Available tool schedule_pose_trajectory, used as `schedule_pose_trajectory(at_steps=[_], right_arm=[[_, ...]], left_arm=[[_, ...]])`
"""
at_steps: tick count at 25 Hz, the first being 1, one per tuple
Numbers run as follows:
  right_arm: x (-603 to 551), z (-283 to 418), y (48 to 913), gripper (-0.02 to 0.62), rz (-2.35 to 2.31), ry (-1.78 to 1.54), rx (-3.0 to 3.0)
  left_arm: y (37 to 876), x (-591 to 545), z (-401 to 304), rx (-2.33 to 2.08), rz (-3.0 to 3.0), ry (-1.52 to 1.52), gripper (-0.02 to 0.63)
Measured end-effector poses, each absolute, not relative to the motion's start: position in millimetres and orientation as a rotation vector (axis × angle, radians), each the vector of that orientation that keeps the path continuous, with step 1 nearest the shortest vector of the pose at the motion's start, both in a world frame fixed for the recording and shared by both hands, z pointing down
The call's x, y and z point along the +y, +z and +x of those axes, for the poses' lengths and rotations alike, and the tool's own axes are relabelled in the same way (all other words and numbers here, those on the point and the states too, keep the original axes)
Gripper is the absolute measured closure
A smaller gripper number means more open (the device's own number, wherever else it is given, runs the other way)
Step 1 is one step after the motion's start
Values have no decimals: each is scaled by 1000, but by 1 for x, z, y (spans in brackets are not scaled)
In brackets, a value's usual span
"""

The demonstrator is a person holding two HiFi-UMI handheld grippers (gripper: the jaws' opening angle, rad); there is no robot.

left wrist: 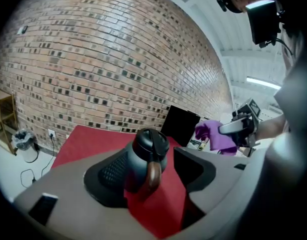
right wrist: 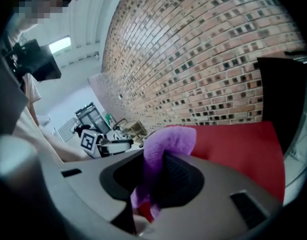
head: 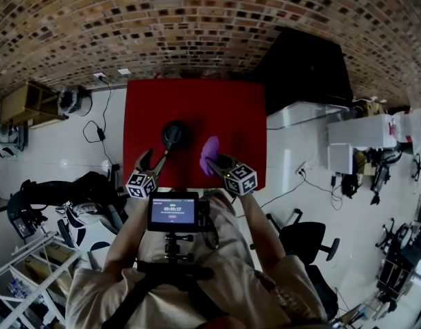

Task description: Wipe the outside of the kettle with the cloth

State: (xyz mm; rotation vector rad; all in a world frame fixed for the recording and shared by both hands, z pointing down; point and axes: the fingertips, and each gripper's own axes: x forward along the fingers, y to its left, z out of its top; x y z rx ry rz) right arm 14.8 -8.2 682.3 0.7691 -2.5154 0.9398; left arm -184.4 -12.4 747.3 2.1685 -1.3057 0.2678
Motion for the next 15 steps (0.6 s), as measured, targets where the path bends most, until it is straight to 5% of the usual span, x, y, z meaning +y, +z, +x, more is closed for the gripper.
schedule_pose_trajectory(at_steps=[2, 8, 15], right_arm=[[-15, 5, 702, 488, 748, 899, -2474], [-55, -49, 753, 488, 775, 899, -2437], [-67, -52, 813, 488, 1023, 1088, -2398]], left_arm=[[738, -3, -191, -1357, 2150, 296, 453], [728, 4, -204, -1406, 2103, 352, 596], [744, -4, -185, -1277, 2107, 398, 597]])
